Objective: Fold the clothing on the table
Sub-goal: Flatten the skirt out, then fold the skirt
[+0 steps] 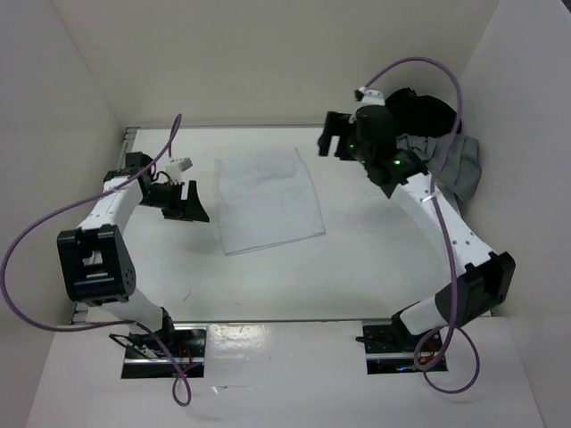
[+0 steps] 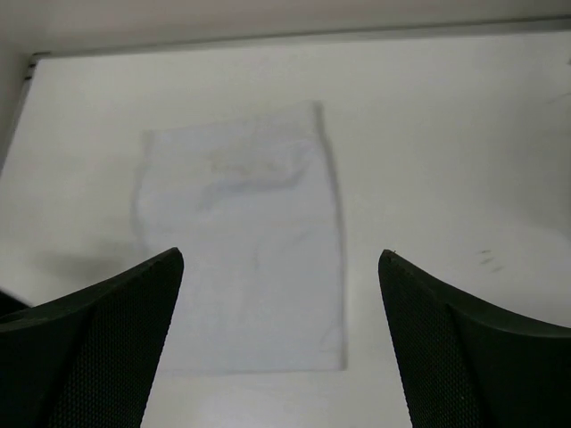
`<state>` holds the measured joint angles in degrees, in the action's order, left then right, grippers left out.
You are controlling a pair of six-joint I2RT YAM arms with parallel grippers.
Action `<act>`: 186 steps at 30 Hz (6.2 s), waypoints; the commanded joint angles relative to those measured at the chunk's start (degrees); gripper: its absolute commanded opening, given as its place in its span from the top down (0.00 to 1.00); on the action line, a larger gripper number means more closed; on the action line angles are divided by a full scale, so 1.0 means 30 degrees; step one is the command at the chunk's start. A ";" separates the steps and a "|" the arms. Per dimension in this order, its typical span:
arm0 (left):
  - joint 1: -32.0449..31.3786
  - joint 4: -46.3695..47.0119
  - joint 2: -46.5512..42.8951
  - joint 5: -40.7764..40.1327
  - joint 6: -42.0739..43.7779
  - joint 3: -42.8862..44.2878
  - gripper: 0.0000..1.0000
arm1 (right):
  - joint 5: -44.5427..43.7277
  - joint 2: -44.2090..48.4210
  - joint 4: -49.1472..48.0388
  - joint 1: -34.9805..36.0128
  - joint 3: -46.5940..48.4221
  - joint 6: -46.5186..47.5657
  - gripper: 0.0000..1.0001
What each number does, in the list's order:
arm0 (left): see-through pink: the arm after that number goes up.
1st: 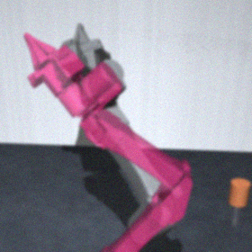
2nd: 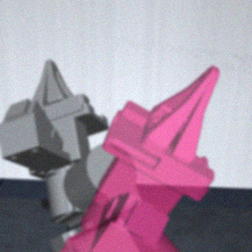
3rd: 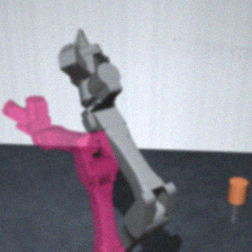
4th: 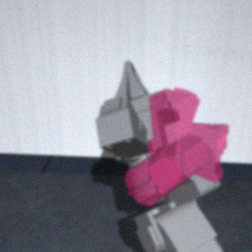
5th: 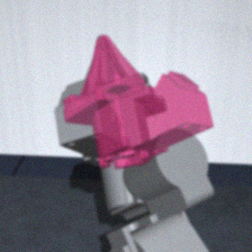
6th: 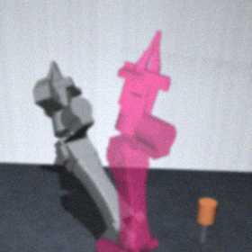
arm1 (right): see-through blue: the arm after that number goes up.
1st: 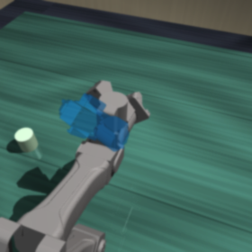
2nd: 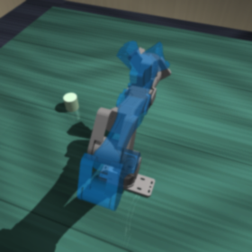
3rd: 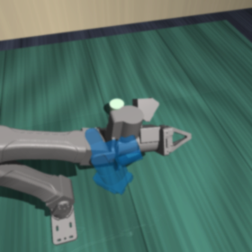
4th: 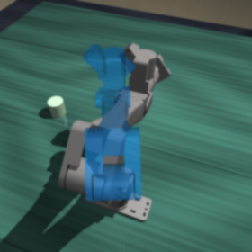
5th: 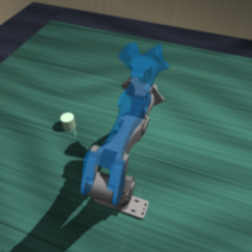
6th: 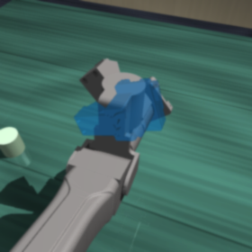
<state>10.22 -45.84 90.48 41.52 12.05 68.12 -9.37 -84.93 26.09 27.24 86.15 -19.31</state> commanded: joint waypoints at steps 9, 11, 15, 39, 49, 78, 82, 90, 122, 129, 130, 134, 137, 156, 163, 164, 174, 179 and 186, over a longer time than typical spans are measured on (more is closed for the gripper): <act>-0.2728 -0.0746 0.4823 0.0461 -0.0351 0.0443 0.49 | 0.2712 0.0418 -0.0812 -0.3076 -0.4781 0.4062 0.13; -0.2906 0.0071 0.4152 -0.0242 -0.0939 0.0001 0.49 | 0.2888 0.0418 -0.0815 -0.3251 -0.4781 0.4064 0.13; -0.2908 0.1012 0.2893 -0.0975 -0.1965 -0.0848 0.52 | 0.3503 -0.0049 -0.0815 -0.3251 -0.4605 0.4240 0.12; -0.3668 0.3358 -0.2270 -0.4376 -0.4721 -0.3546 0.48 | 0.3942 0.3551 -0.1488 -0.3251 -0.7123 0.4826 0.08; -0.3059 0.4000 0.3089 -0.4701 -0.5450 0.0929 0.47 | 0.3412 0.2621 -0.2429 -0.3251 -0.7011 0.5204 0.06; -0.2058 0.5526 1.4341 -0.5079 -0.6391 1.4468 0.47 | 0.5554 -0.8459 -0.1225 -0.2900 0.1518 0.6320 0.06; -0.2234 0.5117 1.4812 -0.5253 -0.6391 1.5436 0.47 | 0.5729 -0.8254 -0.1225 -0.2900 0.1342 0.6320 0.06; -0.2586 0.4940 1.5749 -0.5255 -0.6567 1.6374 0.48 | 0.5905 -0.7699 -0.1400 -0.2900 0.0932 0.6320 0.06; -0.3113 0.3478 1.7538 -0.4936 -0.6806 1.8077 0.96 | 0.6432 -0.6438 -0.1957 -0.2900 -0.0298 0.6320 0.06; -0.4807 0.3590 1.4435 -0.5780 -0.3324 1.3278 1.00 | 0.6257 -0.5649 -0.1957 -0.2900 -0.0679 0.6320 0.06; -0.5102 0.3592 1.3532 -0.6043 -0.2822 1.2633 1.00 | 0.6257 -0.5647 -0.1957 -0.2900 -0.0679 0.6320 0.06; -0.6714 0.4234 1.1388 -0.6954 -0.0770 0.9234 1.00 | 0.6257 -0.5268 -0.1781 -0.2900 -0.0679 0.6320 0.06; -0.7681 0.4442 1.0098 -0.7364 0.0345 0.7182 1.00 | 0.6257 -0.5061 -0.1781 -0.2724 -0.0855 0.6320 0.06; -1.0056 0.4120 0.5320 -0.8947 0.3251 0.0175 1.00 | 0.6816 -0.5674 -0.1049 -0.2548 -0.0389 0.6495 0.06; -0.8857 0.5113 0.4765 -0.8855 0.1141 0.0409 1.00 | 0.5524 -0.9304 -0.0287 -0.1318 0.2861 0.8278 0.08; -0.8855 0.5319 0.4763 -0.9265 0.0761 0.0410 1.00 | 0.5524 -1.0266 -0.0287 -0.1318 0.3388 0.8515 0.08; -0.7127 0.6346 0.4587 -1.1173 -0.0647 0.0410 1.00 | 0.8449 -1.5396 0.1292 -0.1318 0.9893 1.1122 0.15; -0.6717 0.6580 0.5232 -1.1173 -0.0649 0.1110 1.00 | 0.9799 -1.7304 0.2347 -0.1318 1.2647 1.1972 0.22; -0.6717 0.6405 0.6491 -1.0587 -0.1174 0.2226 1.00 | 1.0651 -1.9736 0.4398 -0.1318 1.6076 1.2150 0.30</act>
<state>-9.91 -26.94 108.66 8.71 10.07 72.49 20.18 -142.28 35.09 23.38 129.86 15.79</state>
